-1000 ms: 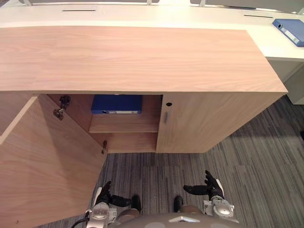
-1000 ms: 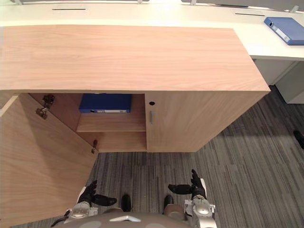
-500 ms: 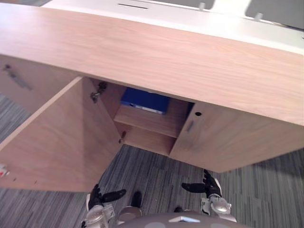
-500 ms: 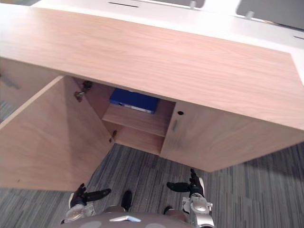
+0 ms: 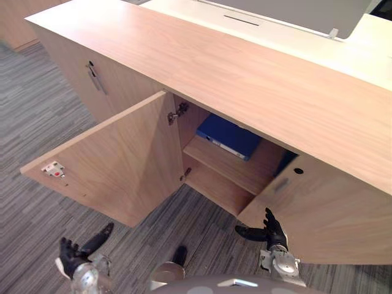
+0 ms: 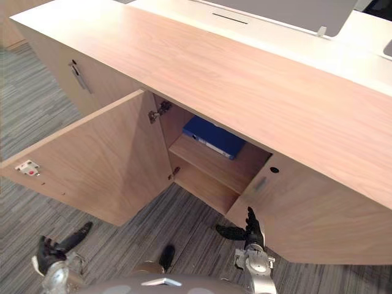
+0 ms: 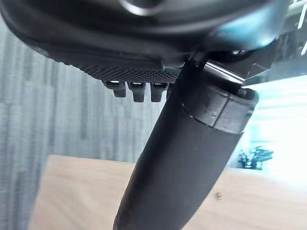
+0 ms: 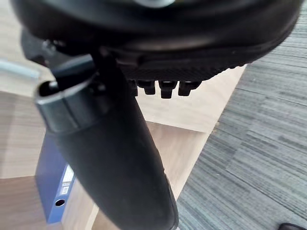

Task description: Walk over to the cabinet, pick up the folder, carry it to the office cabinet, place the folder inside the office cabinet, then close the office cabinet door

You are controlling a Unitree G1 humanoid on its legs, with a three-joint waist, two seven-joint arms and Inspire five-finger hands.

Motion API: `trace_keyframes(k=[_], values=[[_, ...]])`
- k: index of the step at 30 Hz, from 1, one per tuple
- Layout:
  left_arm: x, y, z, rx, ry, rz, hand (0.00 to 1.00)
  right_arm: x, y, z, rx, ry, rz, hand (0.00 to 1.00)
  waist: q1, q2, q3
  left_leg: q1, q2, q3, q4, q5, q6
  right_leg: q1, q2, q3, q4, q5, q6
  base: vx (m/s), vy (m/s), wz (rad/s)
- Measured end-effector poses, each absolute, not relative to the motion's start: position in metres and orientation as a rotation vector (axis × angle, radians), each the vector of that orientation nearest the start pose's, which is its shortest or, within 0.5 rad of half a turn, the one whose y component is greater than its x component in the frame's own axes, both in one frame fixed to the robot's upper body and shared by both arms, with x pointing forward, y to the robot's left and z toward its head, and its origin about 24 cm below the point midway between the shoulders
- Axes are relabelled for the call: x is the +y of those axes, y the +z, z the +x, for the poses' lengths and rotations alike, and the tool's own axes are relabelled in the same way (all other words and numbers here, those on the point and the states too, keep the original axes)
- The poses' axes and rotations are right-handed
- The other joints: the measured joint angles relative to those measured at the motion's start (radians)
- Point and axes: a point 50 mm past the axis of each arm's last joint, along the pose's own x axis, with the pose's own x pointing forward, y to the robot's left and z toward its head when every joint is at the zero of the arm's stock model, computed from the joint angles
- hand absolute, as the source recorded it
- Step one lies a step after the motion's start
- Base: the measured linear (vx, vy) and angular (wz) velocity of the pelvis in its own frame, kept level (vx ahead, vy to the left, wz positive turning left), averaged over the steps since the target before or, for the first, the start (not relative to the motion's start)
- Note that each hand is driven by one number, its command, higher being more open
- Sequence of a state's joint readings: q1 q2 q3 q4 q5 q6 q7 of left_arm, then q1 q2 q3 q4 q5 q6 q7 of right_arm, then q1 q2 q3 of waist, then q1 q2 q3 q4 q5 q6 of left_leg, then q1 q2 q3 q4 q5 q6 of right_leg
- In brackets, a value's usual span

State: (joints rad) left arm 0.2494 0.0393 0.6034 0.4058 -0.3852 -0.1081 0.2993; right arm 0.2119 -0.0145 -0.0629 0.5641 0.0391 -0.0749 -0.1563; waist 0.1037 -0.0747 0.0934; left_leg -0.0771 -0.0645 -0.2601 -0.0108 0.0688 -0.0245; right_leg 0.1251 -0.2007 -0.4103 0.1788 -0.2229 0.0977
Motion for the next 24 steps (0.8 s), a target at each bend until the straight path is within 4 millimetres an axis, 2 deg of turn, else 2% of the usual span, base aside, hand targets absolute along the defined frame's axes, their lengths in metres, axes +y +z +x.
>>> trace_keyframes(k=[4, 9, 13, 17, 24], values=[[0.324, -0.047, 0.099, 0.285, 1.122, -0.250, 1.00, -0.184, -0.110, 0.143, 0.689, -0.283, -0.012, 1.00, 0.006, 0.009, -0.003, 0.002, -0.004, 0.005, 0.035, -0.030, 0.001, 0.028, 0.001, 0.029, 0.002, 0.002, -0.004, 0.04, 0.013, 0.21], [0.334, -0.042, 0.091, 0.276, 1.161, -0.217, 1.00, -0.189, -0.113, 0.136, 0.708, -0.290, -0.025, 1.00, 0.006, 0.019, -0.009, 0.010, 0.001, 0.013, 0.035, -0.041, -0.001, 0.032, 0.005, 0.058, 0.000, 0.002, -0.005, -0.02, -0.013, -0.08], [0.338, -0.030, 0.094, 0.228, 1.139, -0.194, 1.00, -0.195, -0.116, 0.124, 0.738, -0.301, -0.044, 1.00, 0.004, 0.020, -0.018, 0.013, 0.006, 0.013, 0.033, -0.041, -0.001, 0.032, 0.013, 0.073, 0.000, 0.001, -0.006, -0.04, -0.015, -0.04], [0.348, -0.014, 0.100, 0.173, 1.082, -0.134, 1.00, -0.197, -0.118, 0.118, 0.753, -0.303, -0.047, 1.00, -0.001, 0.023, -0.033, 0.023, 0.017, 0.023, 0.024, -0.036, -0.009, 0.031, 0.026, 0.100, -0.002, -0.003, -0.014, -0.03, -0.026, -0.11], [0.361, 0.005, 0.114, 0.121, 1.038, -0.043, 1.00, -0.195, -0.124, 0.114, 0.794, -0.289, -0.042, 1.00, 0.000, 0.035, -0.040, 0.059, 0.046, 0.033, -0.059, 0.016, -0.018, 0.032, 0.040, 0.119, -0.027, -0.004, -0.015, -0.04, -0.032, -0.06]])
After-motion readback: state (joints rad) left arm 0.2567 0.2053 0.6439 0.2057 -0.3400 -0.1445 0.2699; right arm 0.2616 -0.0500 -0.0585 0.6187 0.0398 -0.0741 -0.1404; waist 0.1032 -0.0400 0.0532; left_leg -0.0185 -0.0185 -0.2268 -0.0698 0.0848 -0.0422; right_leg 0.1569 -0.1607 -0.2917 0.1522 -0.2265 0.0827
